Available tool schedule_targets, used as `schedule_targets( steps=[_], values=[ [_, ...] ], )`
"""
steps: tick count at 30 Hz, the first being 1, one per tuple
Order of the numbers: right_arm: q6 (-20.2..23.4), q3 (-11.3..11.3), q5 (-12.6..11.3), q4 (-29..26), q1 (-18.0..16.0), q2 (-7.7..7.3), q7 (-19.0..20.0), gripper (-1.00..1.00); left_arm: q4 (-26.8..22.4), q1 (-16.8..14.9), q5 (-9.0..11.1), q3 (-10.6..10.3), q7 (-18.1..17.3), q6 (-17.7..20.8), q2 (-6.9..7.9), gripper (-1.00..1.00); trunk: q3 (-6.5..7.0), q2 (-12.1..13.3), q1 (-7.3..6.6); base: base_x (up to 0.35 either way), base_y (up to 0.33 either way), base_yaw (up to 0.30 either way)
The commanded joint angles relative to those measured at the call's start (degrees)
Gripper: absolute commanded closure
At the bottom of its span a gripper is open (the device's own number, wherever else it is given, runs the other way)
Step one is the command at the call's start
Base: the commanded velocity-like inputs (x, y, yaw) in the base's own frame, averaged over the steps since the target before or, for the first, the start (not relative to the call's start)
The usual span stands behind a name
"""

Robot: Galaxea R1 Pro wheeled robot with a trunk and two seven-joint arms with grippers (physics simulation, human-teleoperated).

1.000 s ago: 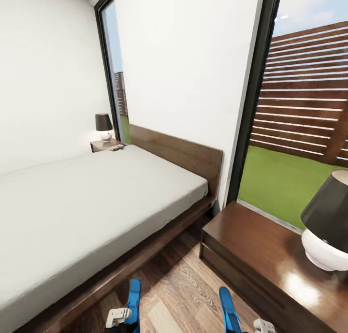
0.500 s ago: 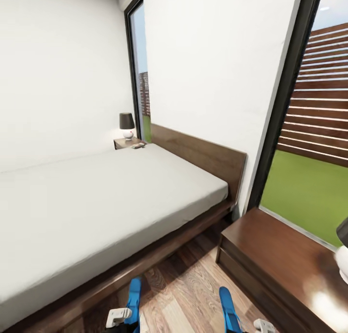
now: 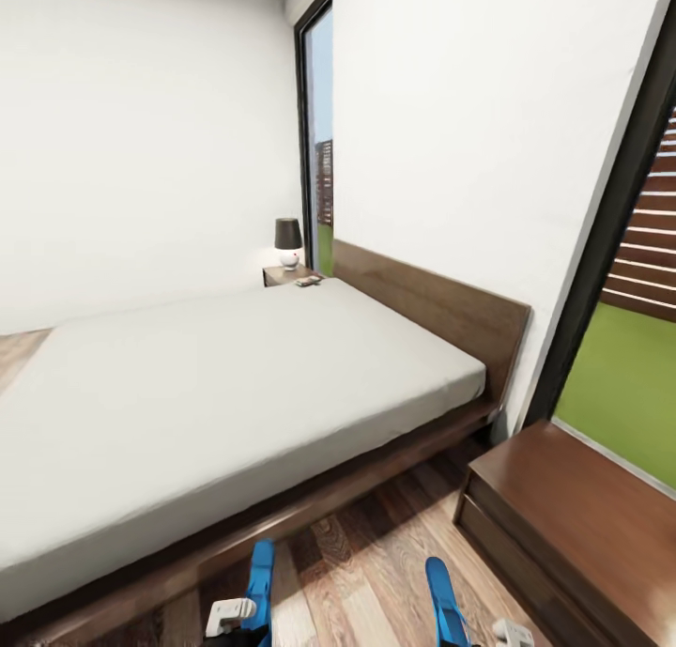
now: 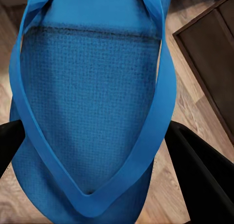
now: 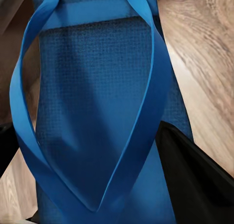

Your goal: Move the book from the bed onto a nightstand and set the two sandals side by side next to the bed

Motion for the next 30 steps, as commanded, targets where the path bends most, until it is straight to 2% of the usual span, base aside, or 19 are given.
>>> schedule_targets(
  steps=[1, 30],
  values=[
    [0.1, 0.0, -0.2, 0.0, 0.0, -0.02, 0.2, 1.00, 0.1, -0.1, 0.0, 0.3, -0.3, -0.1, -0.05, 1.00, -0.06, 0.0, -0.01, 0.000, 0.000, 0.280],
    [0.1, 0.0, -0.2, 0.0, 0.0, -0.02, 0.2, 1.00, 0.1, -0.1, 0.0, 0.3, -0.3, -0.1, 0.00, 1.00, -0.06, 0.0, -0.01, 0.000, 0.000, 0.280]
  ],
)
